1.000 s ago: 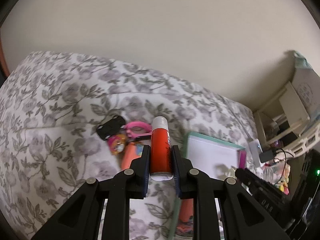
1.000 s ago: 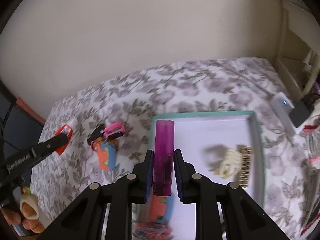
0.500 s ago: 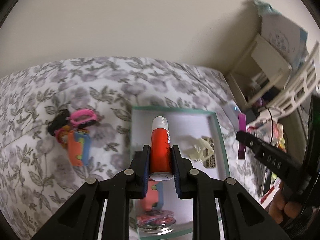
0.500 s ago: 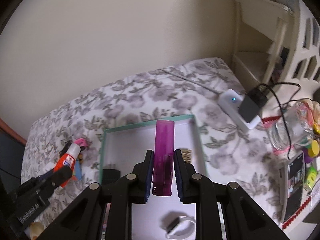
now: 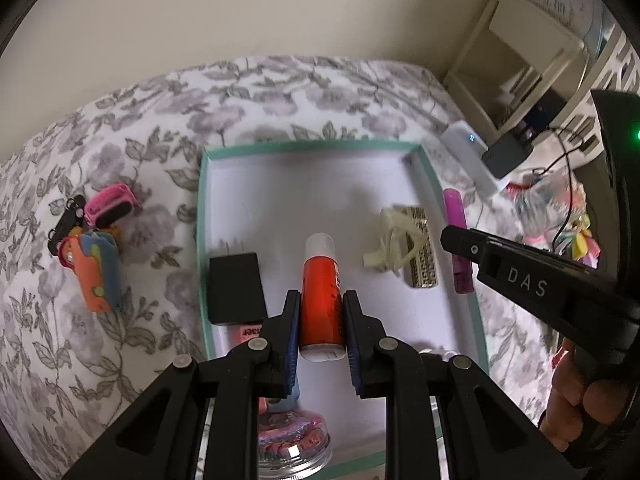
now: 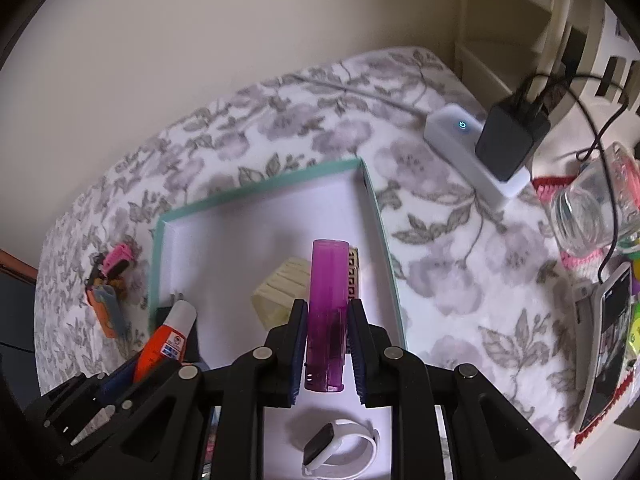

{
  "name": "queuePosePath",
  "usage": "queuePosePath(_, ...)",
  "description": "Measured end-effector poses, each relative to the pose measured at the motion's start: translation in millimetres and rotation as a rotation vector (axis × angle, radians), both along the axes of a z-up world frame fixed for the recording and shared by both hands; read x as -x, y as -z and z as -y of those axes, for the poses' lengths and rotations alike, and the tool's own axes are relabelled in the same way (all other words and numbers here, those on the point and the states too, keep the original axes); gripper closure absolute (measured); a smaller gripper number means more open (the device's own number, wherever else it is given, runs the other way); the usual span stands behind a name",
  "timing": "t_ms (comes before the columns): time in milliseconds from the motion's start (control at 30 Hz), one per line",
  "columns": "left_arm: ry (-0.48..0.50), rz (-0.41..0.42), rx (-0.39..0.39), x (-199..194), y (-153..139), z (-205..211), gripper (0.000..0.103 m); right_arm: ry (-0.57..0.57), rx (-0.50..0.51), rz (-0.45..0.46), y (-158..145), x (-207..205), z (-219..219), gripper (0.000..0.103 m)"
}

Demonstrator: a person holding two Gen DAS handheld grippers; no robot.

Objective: Organize rigid objects
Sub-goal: 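Carry the glue stick and purple tube over the white tray with both grippers, then open the right gripper to drop the tube while the left drops the glue stick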

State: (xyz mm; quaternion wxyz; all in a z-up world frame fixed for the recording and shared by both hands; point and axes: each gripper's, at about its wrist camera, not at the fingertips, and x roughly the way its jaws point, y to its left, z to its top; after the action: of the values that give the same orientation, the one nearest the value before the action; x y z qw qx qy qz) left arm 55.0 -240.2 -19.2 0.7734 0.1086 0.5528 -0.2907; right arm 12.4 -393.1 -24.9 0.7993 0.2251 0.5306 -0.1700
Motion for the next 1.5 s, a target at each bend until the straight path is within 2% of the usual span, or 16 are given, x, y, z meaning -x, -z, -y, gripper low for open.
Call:
queuePosePath(433, 0.019, -0.026, -0.077, 5, 29, 9, 0.082, -0.007, -0.009, -0.056, 16, -6, -4, 0.081)
queuePosePath(967, 0.014, -0.040, -0.079, 4, 28, 8, 0.082, -0.022, 0.014, -0.086, 19, -10, -8, 0.080)
queuePosePath(1033, 0.013, -0.043, -0.078, 4, 28, 8, 0.082, -0.019, 0.018, -0.083, 17, -9, -8, 0.080)
queuePosePath(1167, 0.008, -0.048, -0.070, 2, 24, 8, 0.081, -0.017, 0.025, -0.076, 14, -9, -8, 0.073)
queuePosePath(1500, -0.033, -0.031, -0.036, -9, 6, -4, 0.081, -0.029, 0.073, -0.011, -17, -7, -16, 0.073)
